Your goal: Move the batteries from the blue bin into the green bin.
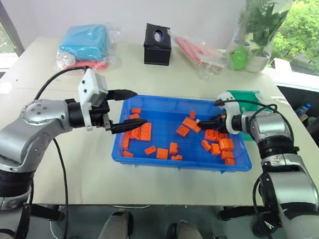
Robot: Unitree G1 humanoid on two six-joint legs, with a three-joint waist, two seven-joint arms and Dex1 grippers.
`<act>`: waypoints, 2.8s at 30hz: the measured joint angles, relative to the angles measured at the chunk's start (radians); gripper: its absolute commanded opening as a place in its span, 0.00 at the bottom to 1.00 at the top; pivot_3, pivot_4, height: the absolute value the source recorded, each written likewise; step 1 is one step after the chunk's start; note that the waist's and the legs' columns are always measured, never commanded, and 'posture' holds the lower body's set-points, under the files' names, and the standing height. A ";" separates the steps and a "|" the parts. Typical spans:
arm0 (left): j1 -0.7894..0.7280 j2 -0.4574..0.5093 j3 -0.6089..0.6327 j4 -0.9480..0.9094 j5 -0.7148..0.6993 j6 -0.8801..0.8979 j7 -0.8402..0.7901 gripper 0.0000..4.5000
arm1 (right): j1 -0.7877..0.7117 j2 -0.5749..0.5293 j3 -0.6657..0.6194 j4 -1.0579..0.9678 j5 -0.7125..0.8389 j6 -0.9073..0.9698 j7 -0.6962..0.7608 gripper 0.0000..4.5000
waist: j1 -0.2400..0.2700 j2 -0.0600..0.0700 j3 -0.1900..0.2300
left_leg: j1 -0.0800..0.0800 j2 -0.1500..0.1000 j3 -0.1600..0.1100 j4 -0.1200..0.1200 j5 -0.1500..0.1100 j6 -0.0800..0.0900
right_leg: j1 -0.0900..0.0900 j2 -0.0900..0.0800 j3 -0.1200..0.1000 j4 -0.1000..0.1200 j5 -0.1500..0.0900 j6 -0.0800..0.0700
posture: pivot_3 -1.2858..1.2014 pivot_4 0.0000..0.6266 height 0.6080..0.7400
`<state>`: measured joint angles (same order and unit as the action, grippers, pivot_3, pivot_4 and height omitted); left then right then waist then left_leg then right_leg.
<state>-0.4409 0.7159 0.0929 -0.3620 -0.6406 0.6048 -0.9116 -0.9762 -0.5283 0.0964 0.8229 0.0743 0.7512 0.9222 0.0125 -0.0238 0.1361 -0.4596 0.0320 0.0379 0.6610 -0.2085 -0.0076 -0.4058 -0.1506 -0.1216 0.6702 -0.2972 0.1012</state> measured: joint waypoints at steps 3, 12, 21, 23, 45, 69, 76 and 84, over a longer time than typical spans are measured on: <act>0.000 0.000 0.000 0.000 0.000 0.000 0.000 1.00 | -0.004 0.000 -0.005 0.009 0.008 0.005 -0.002 0.77 | 0.000 0.000 0.000 | 0.000 0.000 0.000 0.000 0.000 0.000 | 0.000 0.000 0.000 0.000 0.000 0.000 | 0.52 0.24 0.27; -0.004 0.000 0.000 0.001 0.001 -0.002 0.000 1.00 | -0.002 -0.005 0.024 0.016 -0.030 -0.063 -0.008 0.77 | 0.000 0.000 0.000 | 0.000 0.000 0.000 0.000 0.000 0.000 | 0.000 0.000 0.000 0.000 0.000 0.000 | 0.52 0.24 0.27; -0.005 0.000 0.000 0.001 0.004 -0.003 -0.002 1.00 | 0.066 -0.036 0.054 -0.156 -0.060 -0.041 -0.016 0.77 | 0.000 0.000 0.000 | -0.001 0.000 0.000 0.000 0.000 0.000 | 0.000 0.000 0.000 0.000 0.000 0.000 | 0.52 0.24 0.27; -0.004 0.001 0.000 0.001 0.004 -0.003 -0.002 1.00 | 0.100 -0.057 0.073 -0.231 -0.068 -0.038 -0.003 0.77 | -0.001 0.000 0.000 | -0.001 0.000 0.000 0.000 0.000 0.000 | -0.001 0.000 0.000 0.000 0.000 0.000 | 0.52 0.24 0.27; -0.005 -0.009 -0.005 0.010 0.020 -0.025 -0.012 1.00 | -0.001 -0.088 0.135 -0.087 -0.135 -0.257 0.069 0.77 | -0.003 0.001 0.001 | 0.000 0.000 0.000 0.000 0.000 0.000 | -0.001 0.000 0.000 0.000 0.000 0.000 | 0.52 0.24 0.27; -0.005 -0.009 -0.001 0.009 0.019 -0.025 0.001 1.00 | 0.067 -0.083 0.171 -0.054 -0.249 -0.509 0.062 0.77 | -0.001 0.000 0.000 | 0.000 0.000 0.000 0.001 0.000 0.000 | 0.000 0.000 0.000 0.000 0.000 0.000 | 0.52 0.24 0.27; -0.023 -0.009 -0.001 0.009 0.019 -0.025 -0.002 1.00 | 0.062 -0.051 0.162 -0.051 -0.236 -0.439 0.084 0.25 | -0.004 0.000 0.000 | 0.000 0.000 0.000 0.001 0.000 0.000 | 0.000 0.000 0.000 0.000 0.000 0.000 | 0.52 0.24 0.27; -0.027 -0.008 -0.001 0.010 0.019 -0.024 -0.005 1.00 | 0.048 -0.036 0.142 -0.078 -0.197 -0.304 0.115 0.00 | 0.000 0.000 0.000 | 0.000 0.000 0.000 0.002 -0.001 0.000 | 0.000 0.000 0.000 0.000 0.000 0.000 | 0.52 0.24 0.27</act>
<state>-0.4676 0.7075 0.0917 -0.3517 -0.6217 0.5808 -0.9165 -0.9280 -0.5640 0.2387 0.7446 -0.1231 0.4467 1.0371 0.0127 -0.0242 0.1357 -0.4598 0.0321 0.0376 0.6625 -0.2090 -0.0075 -0.4055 -0.1508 -0.1216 0.6703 -0.2973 0.1011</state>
